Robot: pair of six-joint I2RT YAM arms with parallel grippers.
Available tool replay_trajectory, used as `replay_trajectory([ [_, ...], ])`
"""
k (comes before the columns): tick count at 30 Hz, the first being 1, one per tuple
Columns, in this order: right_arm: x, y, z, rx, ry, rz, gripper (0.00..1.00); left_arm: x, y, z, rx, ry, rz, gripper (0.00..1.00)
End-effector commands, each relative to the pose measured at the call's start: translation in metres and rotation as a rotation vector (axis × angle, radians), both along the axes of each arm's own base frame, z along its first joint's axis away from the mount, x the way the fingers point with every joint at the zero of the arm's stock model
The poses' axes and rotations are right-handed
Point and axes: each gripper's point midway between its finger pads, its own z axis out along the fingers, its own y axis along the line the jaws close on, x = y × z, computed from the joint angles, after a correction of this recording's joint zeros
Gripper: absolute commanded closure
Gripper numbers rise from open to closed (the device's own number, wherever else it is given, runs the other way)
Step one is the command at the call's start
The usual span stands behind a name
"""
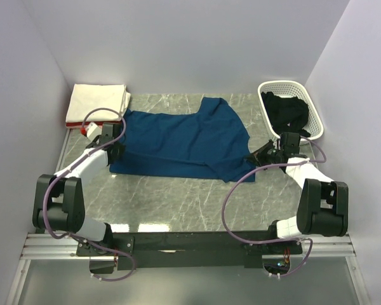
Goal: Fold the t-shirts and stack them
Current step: Fold the tshirt
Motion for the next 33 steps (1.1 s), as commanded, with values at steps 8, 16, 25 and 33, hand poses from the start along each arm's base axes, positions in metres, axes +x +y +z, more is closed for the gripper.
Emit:
replay_trajectory([
  [8, 0.029, -0.009, 0.024, 0.030, -0.095, 0.005, 1.00, 0.018, 0.014, 0.006, 0.034, -0.013, 0.047, 0.77],
  [16, 0.044, -0.010, 0.020, 0.047, -0.084, 0.007, 1.00, 0.026, 0.023, 0.002, 0.024, -0.008, 0.052, 0.77],
  [25, 0.064, -0.015, 0.023, 0.022, -0.095, 0.023, 0.53, 0.047, 0.033, 0.025, 0.006, -0.063, 0.049, 0.40],
  [33, 0.037, -0.015, 0.030, -0.191, -0.141, 0.020, 0.49, 0.031, 0.006, 0.051, -0.069, -0.185, -0.025, 0.39],
])
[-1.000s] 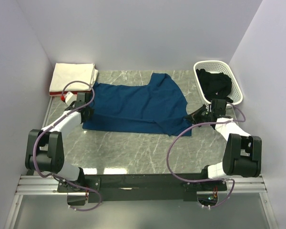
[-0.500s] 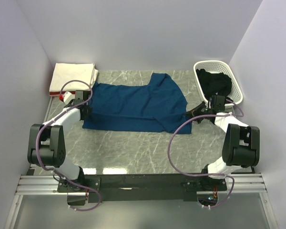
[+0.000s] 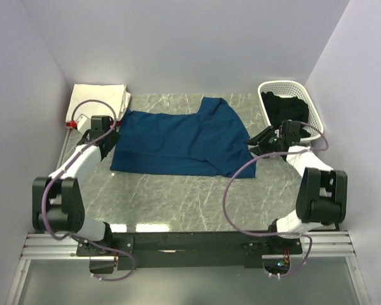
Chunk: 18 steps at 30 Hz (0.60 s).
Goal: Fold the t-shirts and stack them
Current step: Fold the tshirt
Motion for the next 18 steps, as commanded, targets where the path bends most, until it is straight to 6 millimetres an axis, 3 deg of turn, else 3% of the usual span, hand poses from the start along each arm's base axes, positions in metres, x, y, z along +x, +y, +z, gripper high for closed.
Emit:
replay_trajectory([
  [1, -0.015, 0.007, 0.013, -0.138, -0.080, 0.026, 0.49, -0.001, -0.031, 0.024, -0.038, -0.115, -0.083, 0.41],
  [2, -0.023, 0.006, 0.004, -0.167, -0.064, 0.020, 0.50, -0.007, -0.037, 0.017, -0.044, -0.105, -0.096, 0.42],
  [5, -0.034, 0.007, 0.000, -0.224, -0.083, 0.021, 0.50, -0.011, -0.061, 0.013, -0.065, -0.124, -0.154, 0.46],
  [8, -0.044, 0.012, -0.012, -0.246, -0.075, 0.049, 0.50, -0.017, -0.069, -0.003, -0.070, -0.111, -0.175, 0.51],
  [12, -0.057, 0.043, -0.024, -0.287, -0.056, 0.146, 0.51, -0.030, -0.068, -0.027, -0.076, -0.069, -0.174, 0.53],
  [18, -0.078, 0.068, -0.045, -0.211, -0.039, 0.176, 0.51, -0.044, -0.059, -0.046, -0.051, -0.036, -0.146, 0.53],
])
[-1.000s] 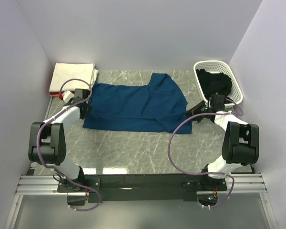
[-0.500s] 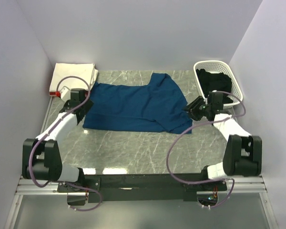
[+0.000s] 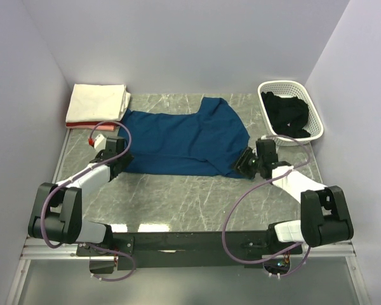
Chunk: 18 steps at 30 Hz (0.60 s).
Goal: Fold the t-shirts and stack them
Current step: Fold the tshirt
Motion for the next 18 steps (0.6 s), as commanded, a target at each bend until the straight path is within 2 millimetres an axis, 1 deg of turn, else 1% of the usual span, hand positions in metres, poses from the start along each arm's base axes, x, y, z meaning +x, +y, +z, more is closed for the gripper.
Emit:
replay_trajectory([
  [1, -0.001, 0.007, -0.005, 0.019, -0.020, -0.014, 0.51, 0.005, 0.005, 0.003, 0.008, -0.046, 0.031, 0.53],
  [4, -0.005, 0.013, -0.015, 0.023, 0.009, -0.004, 0.51, 0.003, 0.010, -0.005, 0.026, -0.028, 0.041, 0.53],
  [7, -0.002, 0.018, -0.018, 0.049, 0.003, -0.003, 0.51, 0.001, 0.015, -0.008, 0.036, -0.019, 0.051, 0.53],
  [8, -0.004, 0.019, -0.020, 0.060, 0.011, -0.002, 0.51, 0.000, 0.015, -0.009, 0.034, -0.018, 0.050, 0.53],
  [13, -0.007, 0.025, -0.015, 0.110, 0.001, -0.016, 0.51, -0.002, 0.017, -0.009, 0.030, -0.021, 0.053, 0.53],
  [18, -0.008, 0.030, -0.014, 0.142, -0.001, -0.022, 0.54, -0.002, 0.017, -0.007, 0.030, -0.025, 0.051, 0.53],
])
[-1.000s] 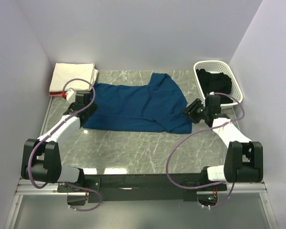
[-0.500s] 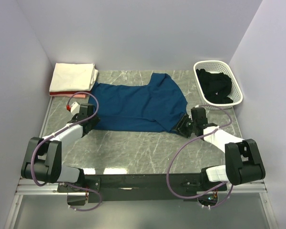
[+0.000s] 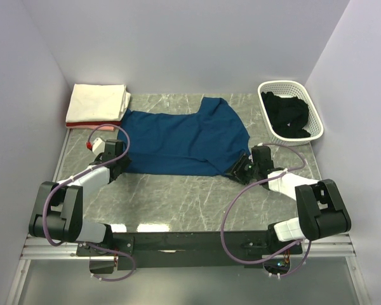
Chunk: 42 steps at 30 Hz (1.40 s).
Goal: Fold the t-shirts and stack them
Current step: Fold the tshirt
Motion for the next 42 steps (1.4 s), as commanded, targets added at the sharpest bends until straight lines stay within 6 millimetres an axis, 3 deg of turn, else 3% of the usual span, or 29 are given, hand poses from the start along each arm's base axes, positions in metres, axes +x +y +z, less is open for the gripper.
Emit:
replay_trajectory([
  [1, 0.010, 0.008, 0.015, 0.048, -0.066, -0.012, 0.55, 0.006, 0.003, 0.011, 0.009, -0.047, 0.009, 0.53],
  [5, 0.011, 0.010, 0.015, 0.066, -0.066, -0.017, 0.67, 0.005, 0.004, 0.010, 0.007, -0.045, 0.010, 0.53],
  [12, 0.014, 0.011, 0.018, 0.074, -0.070, -0.020, 0.75, 0.004, 0.005, 0.009, 0.008, -0.041, 0.010, 0.53],
  [16, 0.022, 0.010, 0.024, 0.057, -0.081, -0.014, 0.85, 0.004, 0.006, 0.011, 0.010, -0.043, 0.009, 0.53],
  [17, 0.028, 0.012, 0.032, 0.056, -0.098, -0.012, 0.91, 0.005, 0.006, 0.011, 0.009, -0.044, 0.008, 0.53],
  [19, 0.033, 0.010, 0.032, 0.031, -0.094, -0.010, 0.93, 0.005, 0.005, 0.012, 0.007, -0.045, 0.004, 0.53],
  [20, 0.043, 0.012, 0.042, 0.028, -0.116, -0.008, 0.95, 0.005, 0.005, 0.012, 0.005, -0.046, 0.004, 0.54],
  [22, 0.050, 0.011, 0.039, -0.005, -0.100, 0.007, 0.98, 0.006, 0.004, 0.013, 0.000, -0.049, 0.000, 0.54],
  [26, 0.080, 0.019, 0.053, -0.038, -0.126, 0.032, 1.00, 0.007, 0.003, 0.013, -0.002, -0.049, -0.006, 0.54],
  [31, 0.105, 0.033, 0.045, -0.104, -0.101, 0.085, 1.00, 0.008, 0.001, 0.014, -0.005, -0.049, -0.012, 0.54],
  [32, 0.116, 0.036, 0.052, -0.112, -0.123, 0.085, 1.00, 0.009, 0.001, 0.015, -0.005, -0.052, -0.012, 0.54],
  [33, 0.119, 0.037, 0.043, -0.132, -0.104, 0.098, 1.00, 0.009, 0.001, 0.015, -0.004, -0.052, -0.016, 0.54],
  [34, 0.126, 0.044, 0.049, -0.138, -0.116, 0.111, 1.00, 0.009, 0.001, 0.015, -0.004, -0.055, -0.015, 0.54],
  [42, 0.156, 0.065, 0.033, -0.243, -0.105, 0.179, 1.00, 0.009, 0.000, 0.017, -0.009, -0.060, -0.021, 0.54],
])
